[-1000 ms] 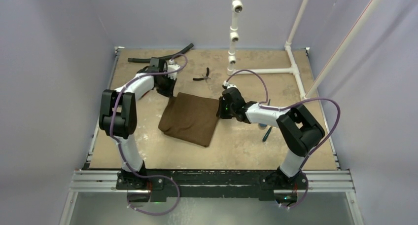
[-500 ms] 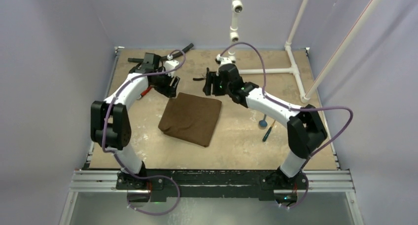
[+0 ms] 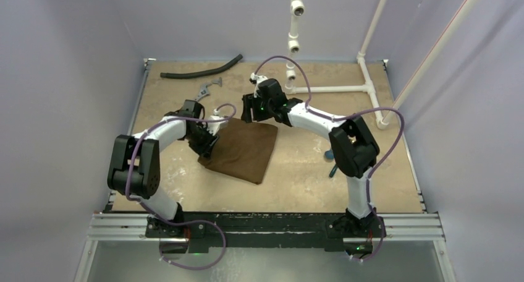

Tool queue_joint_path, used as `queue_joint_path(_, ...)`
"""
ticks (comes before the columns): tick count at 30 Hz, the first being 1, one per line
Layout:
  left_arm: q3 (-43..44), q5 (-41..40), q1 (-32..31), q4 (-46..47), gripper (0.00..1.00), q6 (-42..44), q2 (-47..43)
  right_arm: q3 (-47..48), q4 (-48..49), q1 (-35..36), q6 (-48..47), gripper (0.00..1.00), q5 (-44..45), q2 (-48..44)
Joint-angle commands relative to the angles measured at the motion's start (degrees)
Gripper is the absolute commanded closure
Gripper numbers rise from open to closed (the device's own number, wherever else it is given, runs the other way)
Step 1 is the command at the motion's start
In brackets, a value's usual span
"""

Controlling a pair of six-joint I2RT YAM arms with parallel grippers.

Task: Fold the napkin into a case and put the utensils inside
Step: Rotate the square-folded napkin at the center of the board.

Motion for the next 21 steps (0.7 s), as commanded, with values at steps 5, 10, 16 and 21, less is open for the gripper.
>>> queue_joint_path(5,-7.31,-8.4,-0.07,8.53,0.78,7.14,-7.83,17.9,-1.57,2.71,-3.36,0.33,-6.4,12.1)
queue_joint_path(10,-3.14,-4.81,1.79,7.15,0.69,5.6,-11.79,24.54,-3.9,4.26,-2.62,0.36,-6.27,17.73)
queue_joint_path(16,11.99,7.77,12.24,-6.66,0.53,4.74,-10.09,16.58,-2.52,6.45,-1.25,0.31,2.27,11.35)
queue_joint_path(21,16.55,11.04,18.04,-12.28,0.53,7.37,-6.46,5.24,4.22,11.44,-3.03,0.25,11.67,3.8)
